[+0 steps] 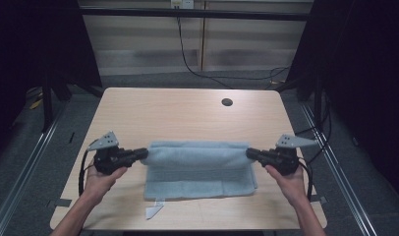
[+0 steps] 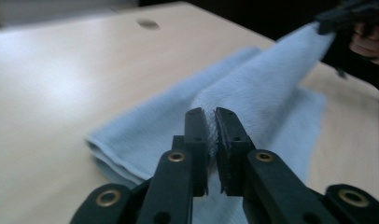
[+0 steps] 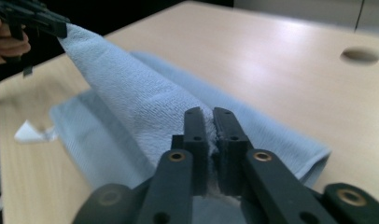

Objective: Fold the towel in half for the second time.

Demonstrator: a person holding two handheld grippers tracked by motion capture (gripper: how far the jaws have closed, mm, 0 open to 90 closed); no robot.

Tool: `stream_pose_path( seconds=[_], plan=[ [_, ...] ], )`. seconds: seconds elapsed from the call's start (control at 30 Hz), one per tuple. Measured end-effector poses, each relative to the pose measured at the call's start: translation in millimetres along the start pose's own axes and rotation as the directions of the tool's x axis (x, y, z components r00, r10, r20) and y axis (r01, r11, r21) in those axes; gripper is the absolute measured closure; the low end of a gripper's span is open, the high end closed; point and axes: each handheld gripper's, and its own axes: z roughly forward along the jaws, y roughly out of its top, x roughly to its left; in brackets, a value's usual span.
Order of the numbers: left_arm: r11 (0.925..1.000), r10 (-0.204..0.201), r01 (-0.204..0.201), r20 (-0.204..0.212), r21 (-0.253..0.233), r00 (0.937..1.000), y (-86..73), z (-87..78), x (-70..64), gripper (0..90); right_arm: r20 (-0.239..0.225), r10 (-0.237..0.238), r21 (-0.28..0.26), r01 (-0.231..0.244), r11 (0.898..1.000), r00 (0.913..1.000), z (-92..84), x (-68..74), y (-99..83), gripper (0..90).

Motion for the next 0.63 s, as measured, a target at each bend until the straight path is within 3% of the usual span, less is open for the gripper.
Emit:
stream_pose_path(
  seconds=[0.1,0.2,0.27,0.33,0.43,0.53,0.63],
  plan=[
    [0.9998,-0.016,0.017,0.028,-0.008,0.9995,-8.0,-2.0,-7.3,71.7,-0.038,0.008,0.037,-0.006,0.999,0.9993,-0.8,8.6,-18.7,73.4],
    [0.9992,-0.032,0.032,-0.007,-0.025,0.9995,-9.5,-8.2,-8.2,61.2,-0.035,0.022,0.005,-0.022,1.000,0.9991,-8.7,13.2,-23.8,68.9],
    [0.9971,-0.065,0.062,-0.063,-0.044,0.9959,-12.6,-12.6,-4.9,53.8,-0.015,0.035,-0.024,-0.036,0.999,0.9993,-14.6,14.0,-24.8,63.9],
    [0.9946,-0.097,0.093,-0.077,-0.046,0.9923,-19.3,-14.0,-1.1,47.6,0.013,0.041,-0.033,-0.041,0.999,0.9991,-18.5,12.6,-27.7,60.9],
    [0.9950,-0.099,0.096,-0.114,-0.025,0.9886,-31.8,-13.0,6.0,41.6,0.083,0.076,-0.032,-0.073,0.997,0.9937,-21.4,6.3,-36.6,54.9],
    [0.9920,-0.123,0.126,-0.145,0.009,0.9818,-43.6,-12.5,15.3,33.9,0.133,0.106,-0.033,-0.103,0.994,0.9853,-23.7,-0.4,-45.5,49.8],
    [0.9912,-0.127,0.132,-0.172,0.014,0.9769,-49.5,-12.7,19.0,31.0,0.146,0.131,-0.040,-0.126,0.991,0.9807,-27.2,-4.4,-49.4,46.6]
  ],
)
